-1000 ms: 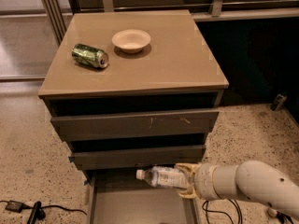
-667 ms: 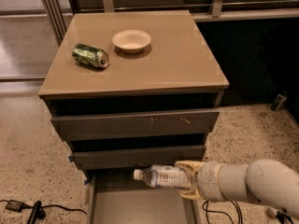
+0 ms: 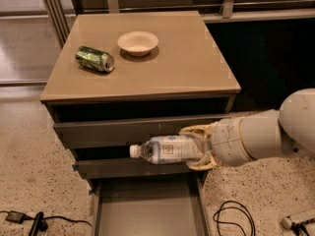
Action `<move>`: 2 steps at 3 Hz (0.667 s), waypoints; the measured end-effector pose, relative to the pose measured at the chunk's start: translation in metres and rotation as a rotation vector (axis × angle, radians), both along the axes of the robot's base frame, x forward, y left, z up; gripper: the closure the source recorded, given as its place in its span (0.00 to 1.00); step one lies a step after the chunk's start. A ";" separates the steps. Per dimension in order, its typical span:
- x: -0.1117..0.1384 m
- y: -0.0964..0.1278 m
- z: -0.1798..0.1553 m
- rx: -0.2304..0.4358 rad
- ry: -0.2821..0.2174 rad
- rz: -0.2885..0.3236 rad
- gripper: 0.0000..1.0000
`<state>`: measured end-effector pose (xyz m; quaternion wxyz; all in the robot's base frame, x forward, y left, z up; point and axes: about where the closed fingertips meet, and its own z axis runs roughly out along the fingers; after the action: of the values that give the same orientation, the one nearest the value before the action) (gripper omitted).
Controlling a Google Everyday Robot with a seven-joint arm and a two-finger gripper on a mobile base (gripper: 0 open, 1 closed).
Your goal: Pick blue plastic bottle from bottom drawer and place on counter
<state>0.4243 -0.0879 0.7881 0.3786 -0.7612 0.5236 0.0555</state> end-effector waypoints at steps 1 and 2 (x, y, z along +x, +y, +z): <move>-0.011 0.001 0.007 -0.011 0.036 0.046 1.00; -0.011 0.001 0.007 -0.011 0.036 0.047 1.00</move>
Offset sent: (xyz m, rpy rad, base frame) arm -0.0092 0.0009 0.0087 -0.0093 0.0313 0.0446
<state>0.4136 -0.0866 0.7947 0.3637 -0.7742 0.5126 0.0751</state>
